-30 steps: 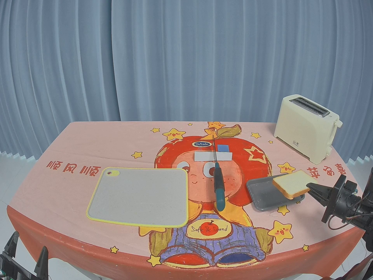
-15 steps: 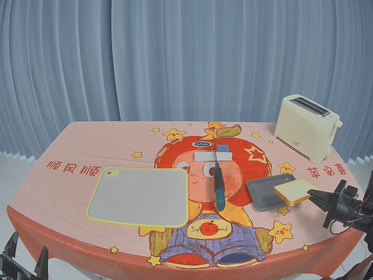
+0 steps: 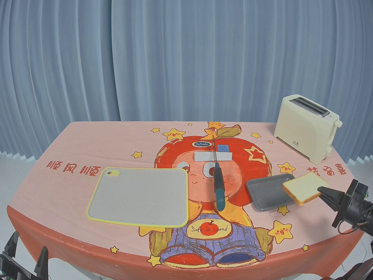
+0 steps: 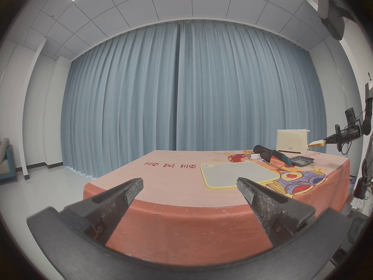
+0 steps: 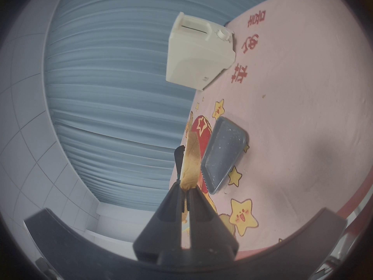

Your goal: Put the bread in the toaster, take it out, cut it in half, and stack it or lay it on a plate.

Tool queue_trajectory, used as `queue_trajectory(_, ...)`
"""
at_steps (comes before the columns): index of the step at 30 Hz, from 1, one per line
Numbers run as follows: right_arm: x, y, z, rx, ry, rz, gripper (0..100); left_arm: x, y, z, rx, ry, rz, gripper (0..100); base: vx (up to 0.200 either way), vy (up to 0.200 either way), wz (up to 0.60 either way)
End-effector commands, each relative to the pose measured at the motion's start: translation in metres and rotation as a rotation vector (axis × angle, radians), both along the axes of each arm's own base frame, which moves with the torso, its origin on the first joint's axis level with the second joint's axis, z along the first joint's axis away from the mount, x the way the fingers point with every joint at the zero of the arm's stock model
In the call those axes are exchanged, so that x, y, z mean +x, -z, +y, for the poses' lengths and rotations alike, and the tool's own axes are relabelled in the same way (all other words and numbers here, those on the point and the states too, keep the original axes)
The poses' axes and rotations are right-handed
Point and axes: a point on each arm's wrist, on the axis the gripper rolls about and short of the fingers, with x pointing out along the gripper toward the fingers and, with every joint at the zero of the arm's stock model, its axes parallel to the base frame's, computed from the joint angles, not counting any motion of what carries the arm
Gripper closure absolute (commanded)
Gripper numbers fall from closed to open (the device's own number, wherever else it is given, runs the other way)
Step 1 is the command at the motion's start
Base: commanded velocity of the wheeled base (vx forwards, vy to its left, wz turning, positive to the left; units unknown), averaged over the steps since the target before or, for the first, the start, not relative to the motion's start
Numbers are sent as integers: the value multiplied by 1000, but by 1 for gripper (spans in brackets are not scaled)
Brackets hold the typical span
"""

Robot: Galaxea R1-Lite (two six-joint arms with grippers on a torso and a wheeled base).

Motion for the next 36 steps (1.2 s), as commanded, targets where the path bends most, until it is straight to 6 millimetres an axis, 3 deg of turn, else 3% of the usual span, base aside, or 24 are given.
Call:
queue_trajectory(1,-5,0,-5,-30,30,-28,100,0,5,0,0,-1,1,0,0,0,0)
queue_trajectory(11,-17,-10,-21,-190,124,-175,100,0,5,0,0,0,1,0,0,0,0)
queue_trajectory(30,-21,-13,-23,-245,128,-223,100,0,5,0,0,-1,1,0,0,0,0)
queue_trajectory(36,-24,-9,-23,-333,109,-211,100,0,5,0,0,-1,1,0,0,0,0)
